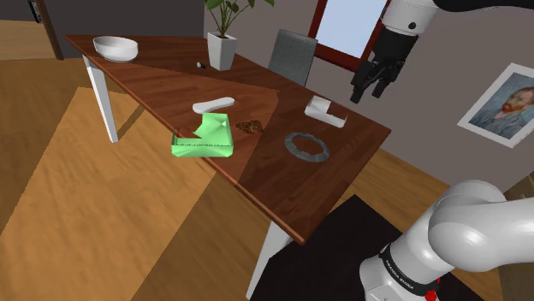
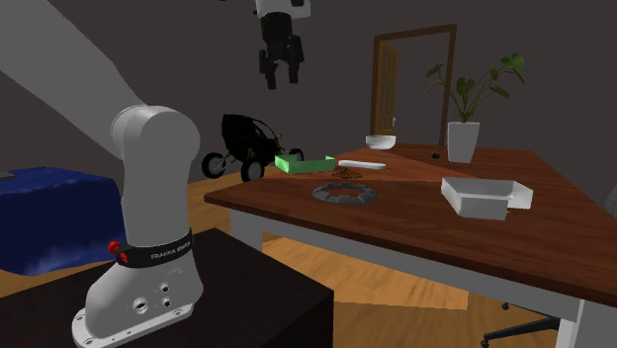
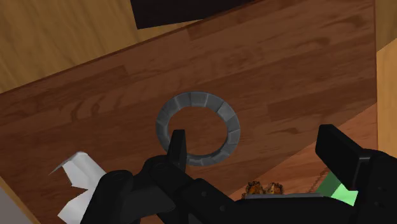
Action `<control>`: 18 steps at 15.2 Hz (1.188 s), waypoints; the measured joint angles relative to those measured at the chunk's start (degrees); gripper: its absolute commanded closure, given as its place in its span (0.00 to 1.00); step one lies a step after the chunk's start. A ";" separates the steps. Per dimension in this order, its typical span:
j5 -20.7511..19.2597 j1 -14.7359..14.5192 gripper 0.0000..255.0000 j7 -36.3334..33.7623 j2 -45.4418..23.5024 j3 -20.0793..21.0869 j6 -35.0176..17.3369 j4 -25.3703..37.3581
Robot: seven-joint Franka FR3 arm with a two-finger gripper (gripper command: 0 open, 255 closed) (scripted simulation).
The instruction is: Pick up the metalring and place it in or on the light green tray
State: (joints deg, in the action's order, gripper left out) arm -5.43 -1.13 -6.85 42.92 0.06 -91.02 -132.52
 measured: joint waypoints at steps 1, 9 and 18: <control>0.00 0.00 0.00 0.00 0.00 0.00 0.00 0.00; 0.56 1.00 0.00 -3.58 -6.82 -0.50 -15.36 -6.95; 1.04 2.35 0.00 -7.27 -21.22 -1.50 -35.02 -9.75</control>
State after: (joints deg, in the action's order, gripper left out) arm -4.39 1.22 -14.12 21.70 -1.44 -126.04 -142.27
